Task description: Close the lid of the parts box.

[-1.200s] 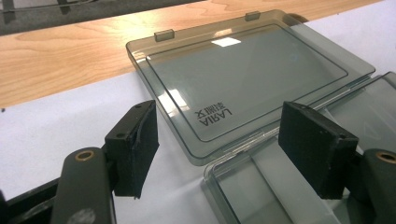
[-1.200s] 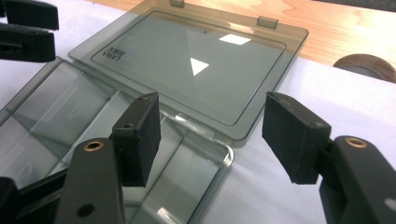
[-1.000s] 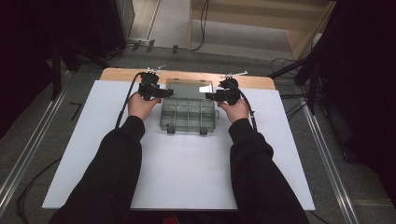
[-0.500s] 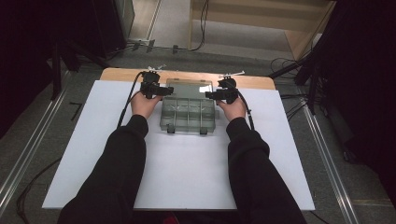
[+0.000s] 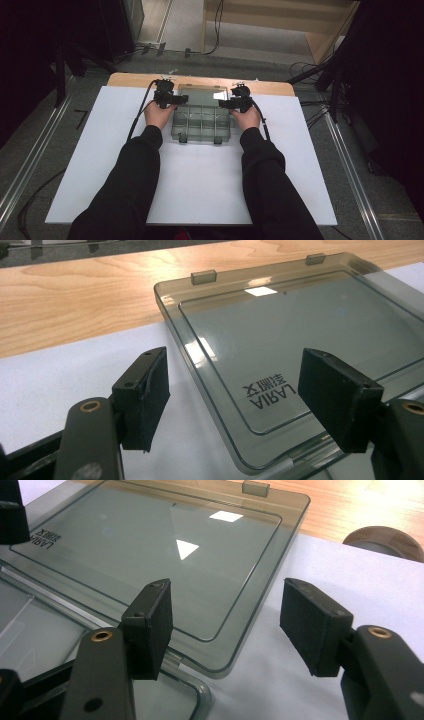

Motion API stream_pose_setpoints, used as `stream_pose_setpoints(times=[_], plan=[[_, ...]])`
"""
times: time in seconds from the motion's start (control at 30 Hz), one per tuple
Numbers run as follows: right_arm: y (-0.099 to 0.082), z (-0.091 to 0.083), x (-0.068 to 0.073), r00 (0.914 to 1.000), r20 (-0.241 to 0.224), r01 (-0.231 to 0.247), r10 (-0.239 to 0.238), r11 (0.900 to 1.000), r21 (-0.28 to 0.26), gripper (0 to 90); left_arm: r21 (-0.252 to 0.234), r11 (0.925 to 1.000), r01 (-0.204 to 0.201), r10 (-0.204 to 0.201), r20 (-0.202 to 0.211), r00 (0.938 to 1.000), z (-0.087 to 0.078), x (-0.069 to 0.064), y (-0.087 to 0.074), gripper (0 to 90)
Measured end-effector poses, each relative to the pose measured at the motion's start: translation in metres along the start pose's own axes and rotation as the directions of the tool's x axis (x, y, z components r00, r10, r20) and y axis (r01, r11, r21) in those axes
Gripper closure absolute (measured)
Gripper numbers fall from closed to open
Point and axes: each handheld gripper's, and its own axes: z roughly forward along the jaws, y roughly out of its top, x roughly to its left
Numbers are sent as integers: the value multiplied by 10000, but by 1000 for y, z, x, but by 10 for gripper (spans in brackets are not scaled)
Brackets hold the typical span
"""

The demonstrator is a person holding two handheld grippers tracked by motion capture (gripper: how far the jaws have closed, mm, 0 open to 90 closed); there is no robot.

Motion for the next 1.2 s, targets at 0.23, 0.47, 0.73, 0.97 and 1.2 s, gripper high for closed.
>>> stream_pose_setpoints(times=[0.23,0.47,0.73,0.97,1.2], plan=[[1,5,1,9999,21,-126,126,9999,27,367,105,9999,30,-30,27,10000,6,-3,-2,289],[2,9,0,9983,-238,-524,526,9986,100,354,105,9991,408,-412,456,9981,10,-2,-4,275],[6,12,0,9983,-282,-495,505,9981,356,304,82,9967,809,-813,887,9927,15,1,-6,224],[4,17,-4,9917,-742,-1028,1052,9941,351,261,49,9970,768,-769,840,9935,15,0,-6,214],[5,17,-4,9924,-747,-944,976,9945,460,256,17,9974,727,-726,873,9935,16,-1,-7,198]])
